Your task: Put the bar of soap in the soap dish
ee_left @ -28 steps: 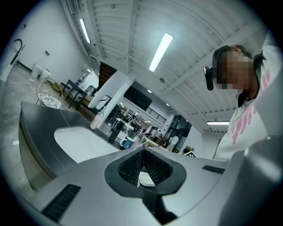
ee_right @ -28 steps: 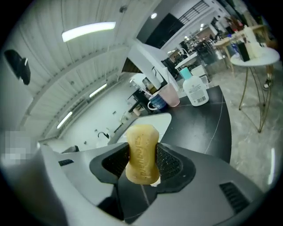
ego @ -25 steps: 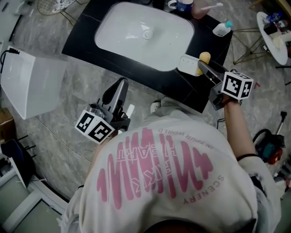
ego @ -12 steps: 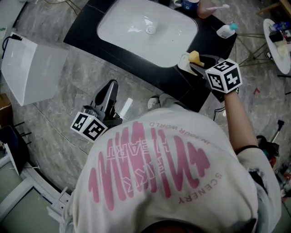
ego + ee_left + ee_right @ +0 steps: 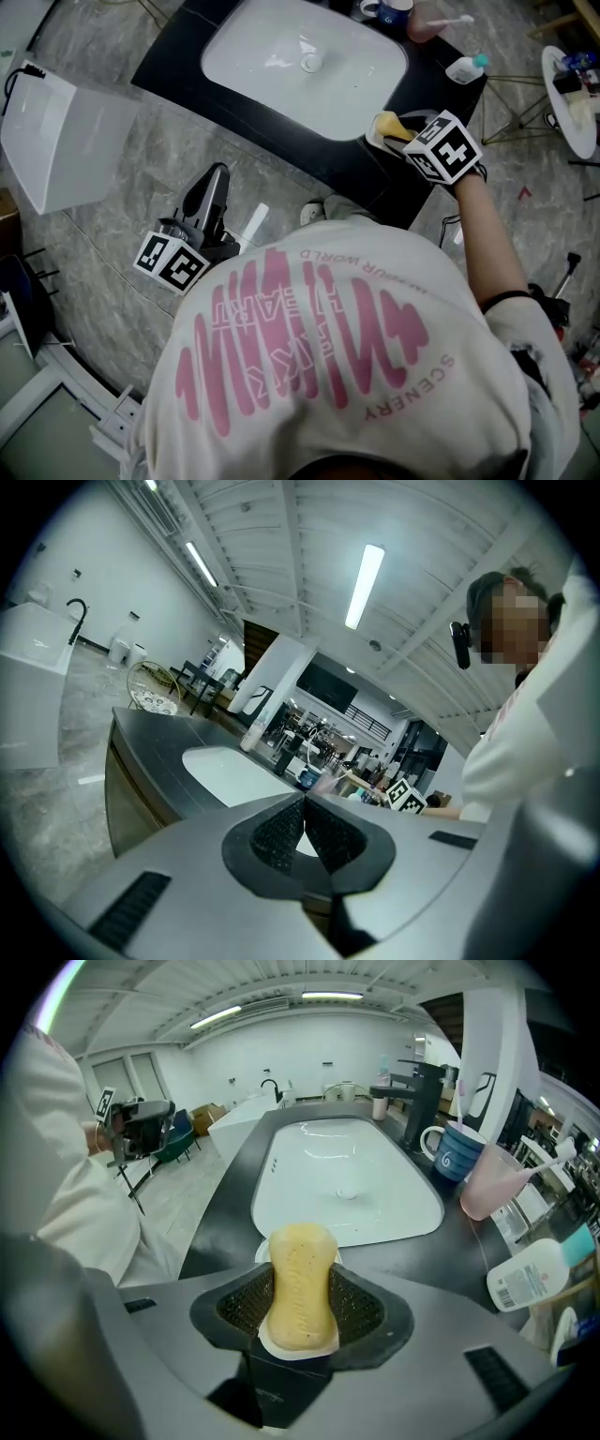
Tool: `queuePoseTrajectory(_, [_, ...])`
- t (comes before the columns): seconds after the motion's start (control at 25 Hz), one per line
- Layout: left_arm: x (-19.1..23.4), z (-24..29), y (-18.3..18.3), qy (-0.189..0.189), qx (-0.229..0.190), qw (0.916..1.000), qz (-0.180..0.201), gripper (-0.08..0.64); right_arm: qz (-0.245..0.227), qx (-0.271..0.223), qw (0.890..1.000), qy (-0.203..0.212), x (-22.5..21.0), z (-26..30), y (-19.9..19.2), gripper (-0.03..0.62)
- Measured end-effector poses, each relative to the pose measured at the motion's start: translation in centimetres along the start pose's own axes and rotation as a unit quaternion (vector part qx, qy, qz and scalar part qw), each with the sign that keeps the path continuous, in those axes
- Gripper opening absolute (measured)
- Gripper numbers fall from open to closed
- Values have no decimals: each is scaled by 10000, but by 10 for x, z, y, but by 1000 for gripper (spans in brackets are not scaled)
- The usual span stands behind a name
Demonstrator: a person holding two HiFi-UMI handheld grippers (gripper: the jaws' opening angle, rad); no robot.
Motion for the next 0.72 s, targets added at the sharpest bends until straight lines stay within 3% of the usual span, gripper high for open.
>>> queuePoseTrajectory(0.28, [-1,-2,-18,-66,130,9998,-161,9,-689,466,9965,8,4,6,7,193])
queuePoseTrajectory(0.56, [-10,4,-22,-110,95,9995,-292,9,-993,738,9922,171,5,13,10,193])
queuePoseTrajectory(0.72, [-3,-5,-28,-100,167,9997,-118,9,-1091,791,9907,171,4,11,12,193])
Point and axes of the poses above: the fingertips, and each gripper's own axes: z forward along the fingers, x to its left, y out of its top, the point moved 6 cm from there along -z, backward along the fingers, and after that the axes turned 11 degrees about -y, right-handed, at the moved point
